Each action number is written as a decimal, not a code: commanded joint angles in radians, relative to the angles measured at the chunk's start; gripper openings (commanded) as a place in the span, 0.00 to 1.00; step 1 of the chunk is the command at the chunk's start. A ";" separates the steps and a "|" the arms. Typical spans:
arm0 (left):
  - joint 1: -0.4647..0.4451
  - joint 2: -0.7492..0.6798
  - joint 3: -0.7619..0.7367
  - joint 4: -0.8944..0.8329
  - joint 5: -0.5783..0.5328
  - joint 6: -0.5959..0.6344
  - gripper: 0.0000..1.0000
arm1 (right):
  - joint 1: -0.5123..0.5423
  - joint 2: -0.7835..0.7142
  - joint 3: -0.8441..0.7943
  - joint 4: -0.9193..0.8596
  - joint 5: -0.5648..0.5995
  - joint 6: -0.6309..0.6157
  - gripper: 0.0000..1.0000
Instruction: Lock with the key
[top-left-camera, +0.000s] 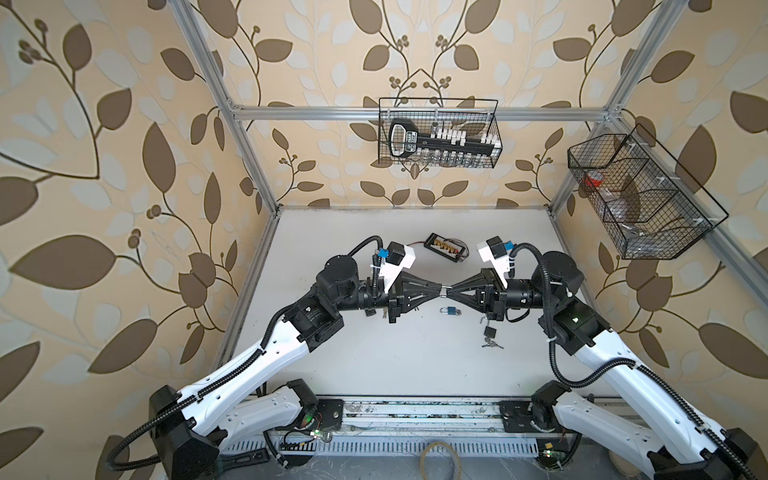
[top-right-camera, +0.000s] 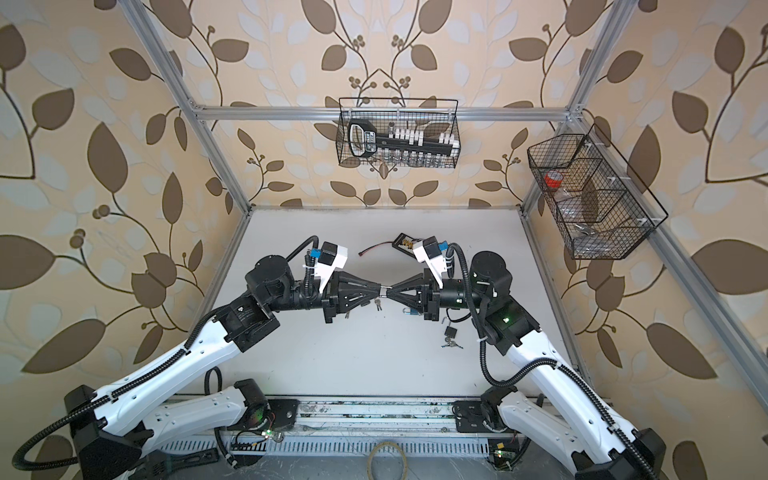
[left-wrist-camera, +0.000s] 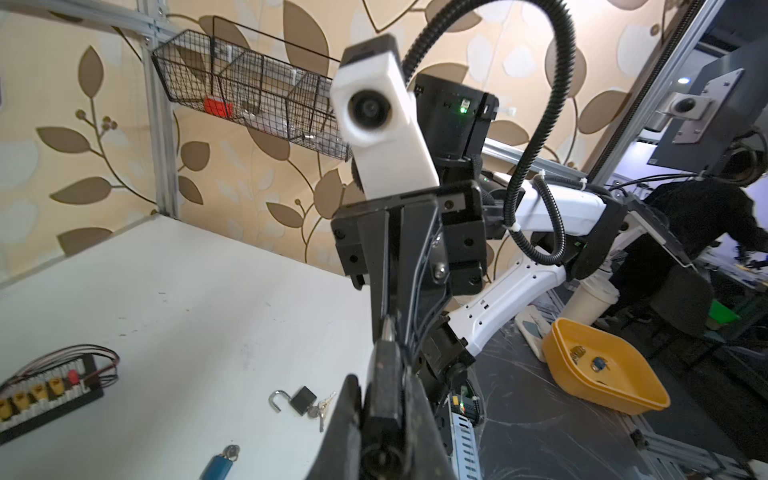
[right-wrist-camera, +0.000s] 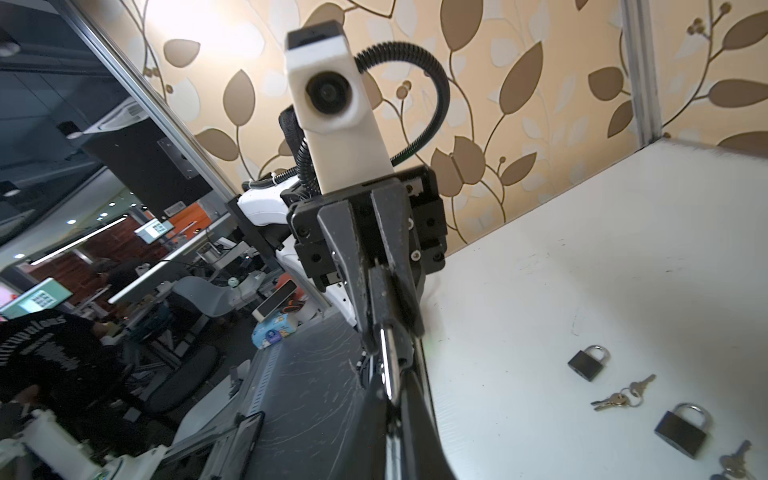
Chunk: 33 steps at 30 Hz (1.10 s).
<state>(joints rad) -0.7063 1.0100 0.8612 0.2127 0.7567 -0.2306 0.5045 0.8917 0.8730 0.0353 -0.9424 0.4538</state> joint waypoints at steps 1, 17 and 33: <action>0.059 0.000 -0.079 0.081 0.056 -0.164 0.00 | 0.014 -0.070 0.044 0.029 0.027 -0.132 0.37; 0.058 -0.067 -0.058 0.147 0.107 -0.228 0.00 | 0.012 -0.021 0.001 0.035 0.011 -0.095 0.51; 0.057 -0.073 -0.019 0.198 0.156 -0.253 0.00 | 0.012 0.016 -0.045 0.104 -0.046 0.017 0.56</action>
<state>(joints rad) -0.6479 0.9623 0.7914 0.3275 0.8688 -0.4751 0.5133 0.8978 0.8391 0.0921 -0.9501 0.4335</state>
